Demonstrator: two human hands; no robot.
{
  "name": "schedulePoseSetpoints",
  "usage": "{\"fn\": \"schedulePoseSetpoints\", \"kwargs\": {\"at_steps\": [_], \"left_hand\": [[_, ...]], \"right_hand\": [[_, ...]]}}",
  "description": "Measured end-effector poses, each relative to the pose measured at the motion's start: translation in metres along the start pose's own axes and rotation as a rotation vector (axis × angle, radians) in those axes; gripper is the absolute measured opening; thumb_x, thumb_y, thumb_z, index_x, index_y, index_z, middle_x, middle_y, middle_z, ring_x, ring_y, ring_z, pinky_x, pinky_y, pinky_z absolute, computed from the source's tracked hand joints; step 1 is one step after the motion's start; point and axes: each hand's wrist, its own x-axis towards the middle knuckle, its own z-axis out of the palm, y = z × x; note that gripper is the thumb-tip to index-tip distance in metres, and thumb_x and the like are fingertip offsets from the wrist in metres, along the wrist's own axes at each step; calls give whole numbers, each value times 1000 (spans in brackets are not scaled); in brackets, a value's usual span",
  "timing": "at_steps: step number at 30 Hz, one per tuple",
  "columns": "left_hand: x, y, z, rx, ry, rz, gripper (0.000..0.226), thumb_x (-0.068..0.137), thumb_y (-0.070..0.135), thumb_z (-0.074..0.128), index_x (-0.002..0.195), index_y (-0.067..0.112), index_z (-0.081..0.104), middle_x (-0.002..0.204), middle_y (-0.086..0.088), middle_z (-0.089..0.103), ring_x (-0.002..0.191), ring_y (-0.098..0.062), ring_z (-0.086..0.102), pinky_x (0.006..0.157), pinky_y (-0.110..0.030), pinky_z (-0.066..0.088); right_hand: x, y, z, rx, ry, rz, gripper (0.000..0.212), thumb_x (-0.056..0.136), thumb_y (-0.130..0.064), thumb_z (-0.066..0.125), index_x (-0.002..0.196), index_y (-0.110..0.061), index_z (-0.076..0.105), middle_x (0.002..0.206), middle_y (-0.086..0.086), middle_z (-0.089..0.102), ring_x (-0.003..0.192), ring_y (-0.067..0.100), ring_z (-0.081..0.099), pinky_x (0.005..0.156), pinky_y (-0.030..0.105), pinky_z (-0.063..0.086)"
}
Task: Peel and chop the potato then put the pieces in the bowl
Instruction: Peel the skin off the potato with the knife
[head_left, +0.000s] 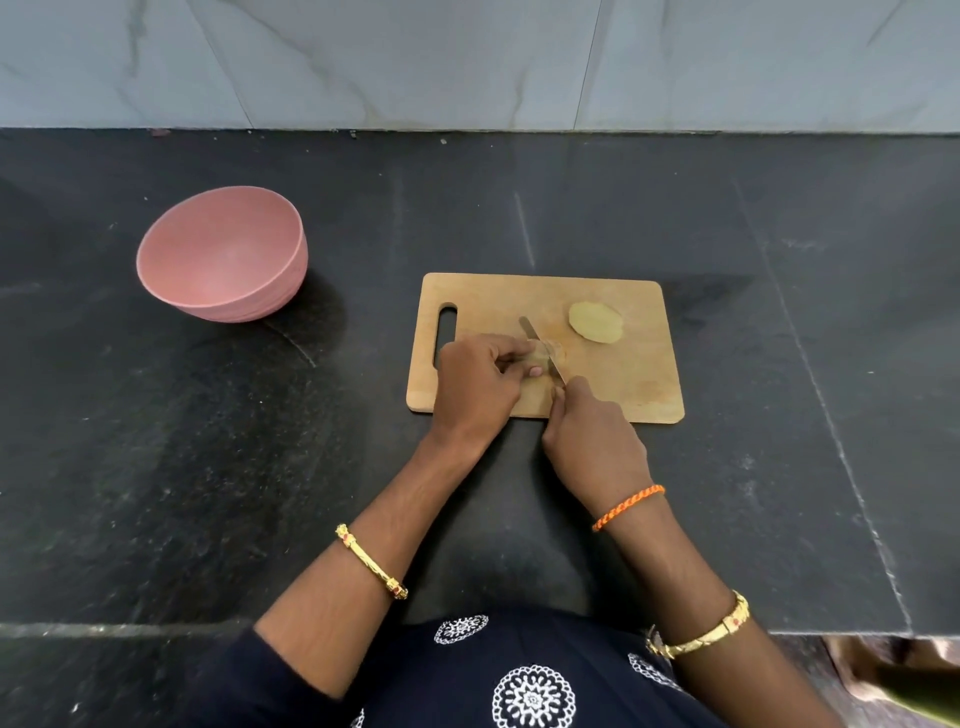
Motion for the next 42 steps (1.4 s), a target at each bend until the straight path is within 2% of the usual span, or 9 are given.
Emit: {"fn": "schedulePoseSetpoints", "kwargs": {"at_steps": [6, 12, 16, 20, 24, 27, 31, 37, 42], "left_hand": [[-9, 1, 4, -24, -8, -10, 21, 73, 3, 76, 93, 7, 74, 89, -3, 73, 79, 1, 65, 80, -13, 52], [-10, -2, 6, 0, 0, 25, 23, 71, 6, 78, 94, 7, 74, 93, -3, 73, 84, -4, 66, 81, -11, 50], [-9, 0, 4, -27, -14, 0, 24, 69, 6, 80, 92, 6, 74, 92, -4, 73, 78, 3, 64, 77, -5, 47], [-6, -1, 1, -61, -40, -37, 23, 66, 8, 82, 88, 7, 75, 88, -2, 73, 72, 3, 64, 74, -7, 49], [-3, -3, -1, -69, -75, -19, 22, 64, 10, 84, 84, 8, 74, 86, -1, 72, 75, -4, 66, 72, -13, 52], [-1, -4, -3, -64, -90, -9, 23, 63, 10, 84, 84, 9, 74, 84, 2, 70, 76, -9, 67, 73, -17, 54], [-1, -4, -5, -62, -94, 6, 23, 63, 9, 84, 84, 8, 74, 78, 6, 67, 73, -6, 66, 70, -15, 53], [-3, -5, -1, -40, -62, 30, 23, 65, 10, 84, 86, 8, 74, 83, -2, 71, 73, -7, 66, 71, -19, 55], [-4, -6, 0, -34, -39, 38, 23, 65, 11, 84, 85, 7, 74, 83, -2, 71, 71, -7, 66, 70, -18, 55]], "right_hand": [[-15, 14, 1, -8, 10, 1, 24, 101, -34, 25, 90, -15, 33, 66, 3, 44, 65, 27, 48, 58, 34, 37], [-54, 37, 6, 43, 27, 14, 26, 100, -38, 27, 90, -15, 36, 73, 11, 53, 78, 40, 58, 61, 38, 38], [-60, 38, -1, 139, 93, -11, 27, 99, -37, 31, 82, -18, 37, 65, 8, 51, 67, 37, 55, 58, 38, 42], [-44, 26, -10, 247, 210, -75, 28, 99, -33, 35, 77, -16, 37, 59, 8, 49, 58, 33, 52, 54, 37, 41], [-13, 15, -8, 200, 165, -107, 29, 100, -37, 32, 84, -14, 41, 68, 13, 57, 66, 35, 57, 61, 43, 48], [0, 11, -2, 167, 140, -105, 29, 100, -37, 30, 85, -15, 40, 72, 15, 55, 72, 40, 57, 61, 39, 43], [2, 8, 2, 139, 138, -83, 28, 100, -37, 29, 86, -14, 40, 72, 13, 51, 75, 40, 58, 60, 36, 39], [-8, 7, 1, 55, 76, -33, 27, 101, -37, 27, 94, -13, 40, 84, 17, 58, 83, 40, 59, 63, 35, 39], [-32, 18, 2, 10, 19, 28, 24, 101, -35, 26, 90, -15, 34, 87, 15, 57, 84, 38, 57, 64, 35, 36]]}}
